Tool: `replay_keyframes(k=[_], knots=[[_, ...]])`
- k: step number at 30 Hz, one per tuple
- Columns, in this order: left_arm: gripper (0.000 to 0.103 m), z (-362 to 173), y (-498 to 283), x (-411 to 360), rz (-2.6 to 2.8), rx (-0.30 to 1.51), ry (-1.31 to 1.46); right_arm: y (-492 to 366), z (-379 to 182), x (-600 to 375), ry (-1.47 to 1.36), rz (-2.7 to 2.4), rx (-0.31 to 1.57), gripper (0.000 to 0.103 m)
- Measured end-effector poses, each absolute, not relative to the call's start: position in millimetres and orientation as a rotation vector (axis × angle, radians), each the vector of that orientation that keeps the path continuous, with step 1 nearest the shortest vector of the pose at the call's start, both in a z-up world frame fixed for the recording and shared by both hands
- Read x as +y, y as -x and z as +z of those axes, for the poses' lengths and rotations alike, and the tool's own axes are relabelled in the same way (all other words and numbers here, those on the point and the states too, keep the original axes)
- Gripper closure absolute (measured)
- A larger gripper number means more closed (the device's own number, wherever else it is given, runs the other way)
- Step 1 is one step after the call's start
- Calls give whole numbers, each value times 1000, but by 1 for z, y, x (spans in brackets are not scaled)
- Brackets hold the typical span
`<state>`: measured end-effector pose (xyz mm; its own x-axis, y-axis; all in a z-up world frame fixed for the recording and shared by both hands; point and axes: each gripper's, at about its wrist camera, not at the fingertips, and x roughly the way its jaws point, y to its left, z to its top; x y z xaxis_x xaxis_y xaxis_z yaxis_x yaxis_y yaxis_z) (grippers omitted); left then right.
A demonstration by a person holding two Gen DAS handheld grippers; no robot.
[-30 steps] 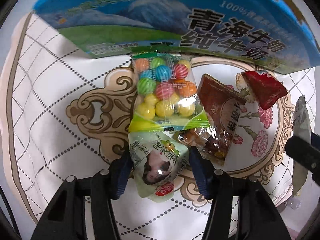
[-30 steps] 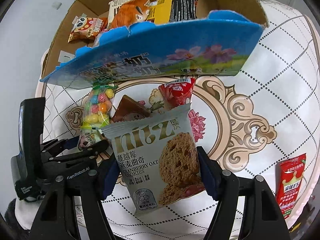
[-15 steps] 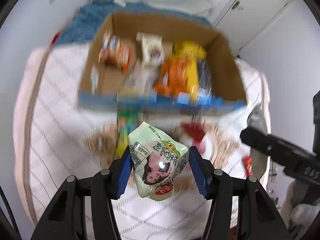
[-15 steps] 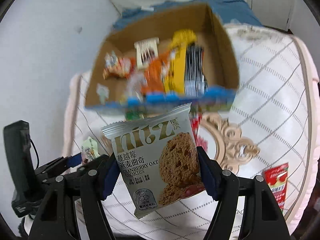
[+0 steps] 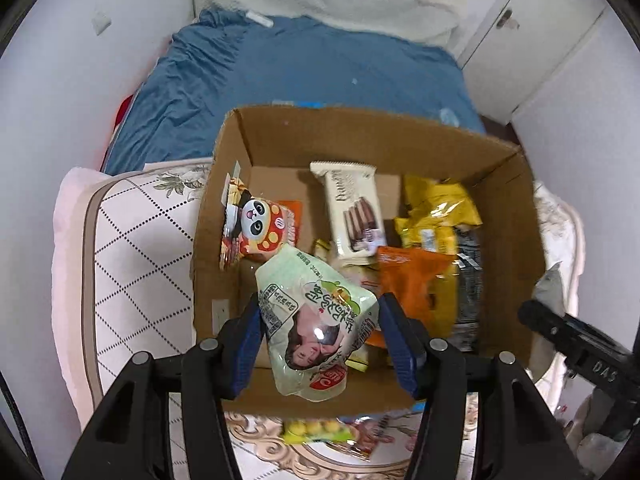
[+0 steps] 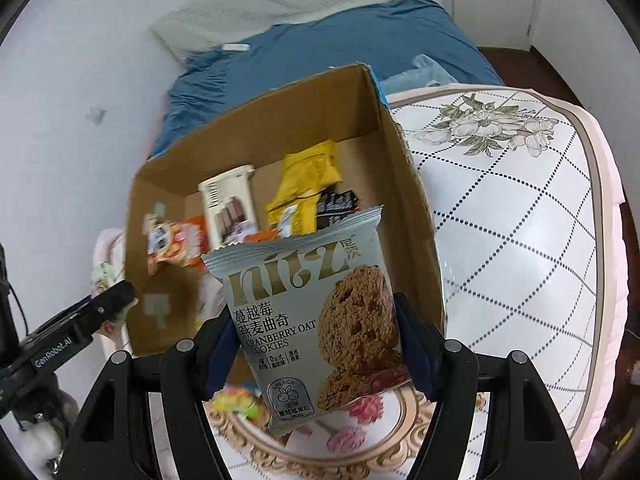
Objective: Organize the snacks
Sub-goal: 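Lower both packets into the box and open both grippers, then move both open grippers back over the remaining snacks on the bed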
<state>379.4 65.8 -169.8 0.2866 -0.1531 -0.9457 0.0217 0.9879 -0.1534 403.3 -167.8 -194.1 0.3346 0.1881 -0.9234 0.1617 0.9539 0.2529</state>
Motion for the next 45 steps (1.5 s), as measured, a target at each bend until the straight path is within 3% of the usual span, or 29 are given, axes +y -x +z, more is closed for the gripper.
replay_keyframes(k=[4,5,6,9,11,22,33,45], knots=[[45,-198,-396,68,-70,1342,106,-419,-220,-173,-368,-22,1305,29],[45,-204,-398,69,-73,1350,119,-420,-223,-173,-364,-29,1315,23],[43,-207,-400,70,-74,1350,125,-422,-226,-172,-357,-32,1317,11],[13,-214,-403,68,-80,1351,114,-421,-229,-166,-325,-32,1313,10],[6,-217,-404,67,-86,1357,111,-422,-230,-164,-320,-34,1311,8],[5,-210,-392,68,-69,1315,117,-416,-218,-151,-193,-38,1250,4],[5,-155,-340,65,6,1125,64,-374,-177,-129,4,-36,1128,4],[5,-102,-259,51,14,963,10,-302,-124,-123,-8,-18,990,4]])
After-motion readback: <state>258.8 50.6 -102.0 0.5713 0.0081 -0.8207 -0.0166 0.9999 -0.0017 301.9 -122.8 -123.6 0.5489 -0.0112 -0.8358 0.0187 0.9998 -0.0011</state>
